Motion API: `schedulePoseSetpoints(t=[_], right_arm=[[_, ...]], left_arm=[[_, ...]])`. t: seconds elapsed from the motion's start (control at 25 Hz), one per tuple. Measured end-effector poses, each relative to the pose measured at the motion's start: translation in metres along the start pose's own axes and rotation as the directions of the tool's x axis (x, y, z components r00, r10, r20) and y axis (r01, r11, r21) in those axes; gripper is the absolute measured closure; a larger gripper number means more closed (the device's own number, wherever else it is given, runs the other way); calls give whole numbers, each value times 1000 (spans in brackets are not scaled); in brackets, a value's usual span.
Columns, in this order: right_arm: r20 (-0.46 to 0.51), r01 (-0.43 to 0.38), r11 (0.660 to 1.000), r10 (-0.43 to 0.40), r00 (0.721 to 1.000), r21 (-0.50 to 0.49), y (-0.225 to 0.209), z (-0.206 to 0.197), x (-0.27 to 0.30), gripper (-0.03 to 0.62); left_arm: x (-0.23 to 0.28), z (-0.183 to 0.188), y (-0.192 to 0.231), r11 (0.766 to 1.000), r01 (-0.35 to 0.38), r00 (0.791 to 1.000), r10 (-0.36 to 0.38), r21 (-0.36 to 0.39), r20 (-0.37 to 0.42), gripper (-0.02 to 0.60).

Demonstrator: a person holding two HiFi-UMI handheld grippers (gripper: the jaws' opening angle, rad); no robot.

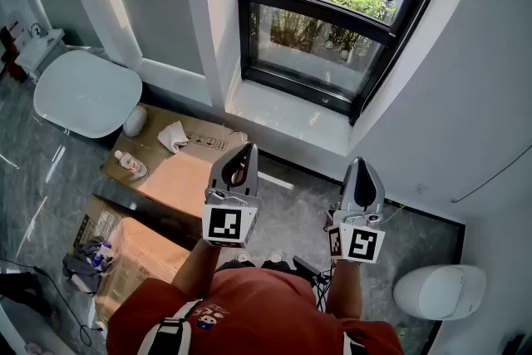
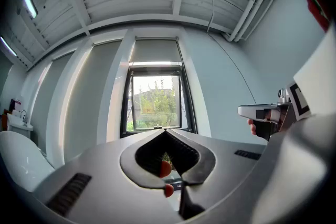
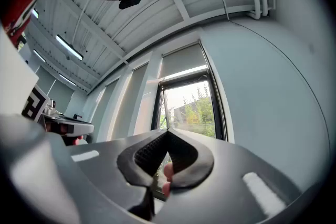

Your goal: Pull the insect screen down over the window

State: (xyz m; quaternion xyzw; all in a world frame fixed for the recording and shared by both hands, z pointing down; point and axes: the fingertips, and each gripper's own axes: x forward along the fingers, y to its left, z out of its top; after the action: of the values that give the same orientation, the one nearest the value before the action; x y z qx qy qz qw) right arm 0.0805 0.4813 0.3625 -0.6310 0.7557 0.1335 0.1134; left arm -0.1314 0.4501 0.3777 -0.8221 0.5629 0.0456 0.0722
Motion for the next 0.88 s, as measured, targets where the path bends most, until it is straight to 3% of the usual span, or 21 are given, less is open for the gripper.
schedulePoseSetpoints(t=[0.28,0.88], right_arm=[[1,-10,1000,10,1000,-12,-13,-5,5,585],[-35,-4,999,5,999,46,-73,-36,0,585]], left_arm=[[14,-6,-12,1000,4,1000,-4,2,3,577],[51,-25,-63,1000,17,997,-17,7,-77,577]])
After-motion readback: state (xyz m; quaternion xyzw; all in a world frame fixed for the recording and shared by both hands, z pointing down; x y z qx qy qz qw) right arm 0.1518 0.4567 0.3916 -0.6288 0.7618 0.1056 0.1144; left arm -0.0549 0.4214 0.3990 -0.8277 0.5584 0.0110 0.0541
